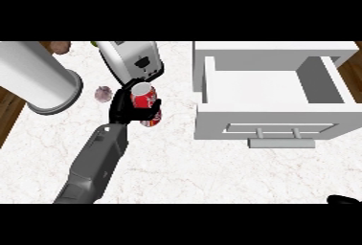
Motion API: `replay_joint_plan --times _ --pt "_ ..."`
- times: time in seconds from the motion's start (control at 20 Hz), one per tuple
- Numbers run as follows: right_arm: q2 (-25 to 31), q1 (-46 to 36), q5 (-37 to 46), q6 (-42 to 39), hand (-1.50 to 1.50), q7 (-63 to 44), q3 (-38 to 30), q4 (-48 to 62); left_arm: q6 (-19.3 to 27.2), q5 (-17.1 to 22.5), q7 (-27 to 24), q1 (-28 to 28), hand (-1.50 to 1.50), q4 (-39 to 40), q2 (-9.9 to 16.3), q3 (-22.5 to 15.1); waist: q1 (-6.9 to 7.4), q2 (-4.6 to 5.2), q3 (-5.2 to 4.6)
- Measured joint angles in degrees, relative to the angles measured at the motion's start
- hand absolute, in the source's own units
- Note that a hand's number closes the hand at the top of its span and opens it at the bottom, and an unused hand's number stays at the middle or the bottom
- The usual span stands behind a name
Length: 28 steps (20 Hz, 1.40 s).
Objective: Pick up the can, place it into the drawer and close the drawer
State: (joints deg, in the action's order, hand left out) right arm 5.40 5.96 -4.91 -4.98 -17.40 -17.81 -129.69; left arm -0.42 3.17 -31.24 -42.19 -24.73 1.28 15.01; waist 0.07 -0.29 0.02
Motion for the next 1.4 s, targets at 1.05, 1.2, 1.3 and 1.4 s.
replay_joint_plan --times 1.05,1.2,1.3,1.4 --pt "1.0 -2.4 0.3 0.8 -1.50 -2.4 -0.8 -0.3 17.4 7.6 36.5 -18.5 1.50 -26.1 -1.3 -18.3 -0.70 0.17 -0.01" --pt "1.4 -3.1 -0.1 0.6 -1.50 -1.9 -1.3 0.7 18.9 7.8 39.3 -22.5 1.50 -25.4 -1.2 -19.0 -0.84 0.26 0.00" --pt "1.0 -2.9 0.5 0.7 -1.50 -1.4 -0.8 1.0 20.3 8.3 41.3 -25.3 1.50 -24.6 -1.3 -20.0 -1.03 0.30 0.00" --pt "0.5 -2.9 1.0 0.8 -1.50 -0.9 -0.3 1.2 20.9 8.7 42.0 -27.9 1.50 -22.4 -1.3 -20.2 -1.16 0.37 0.01"
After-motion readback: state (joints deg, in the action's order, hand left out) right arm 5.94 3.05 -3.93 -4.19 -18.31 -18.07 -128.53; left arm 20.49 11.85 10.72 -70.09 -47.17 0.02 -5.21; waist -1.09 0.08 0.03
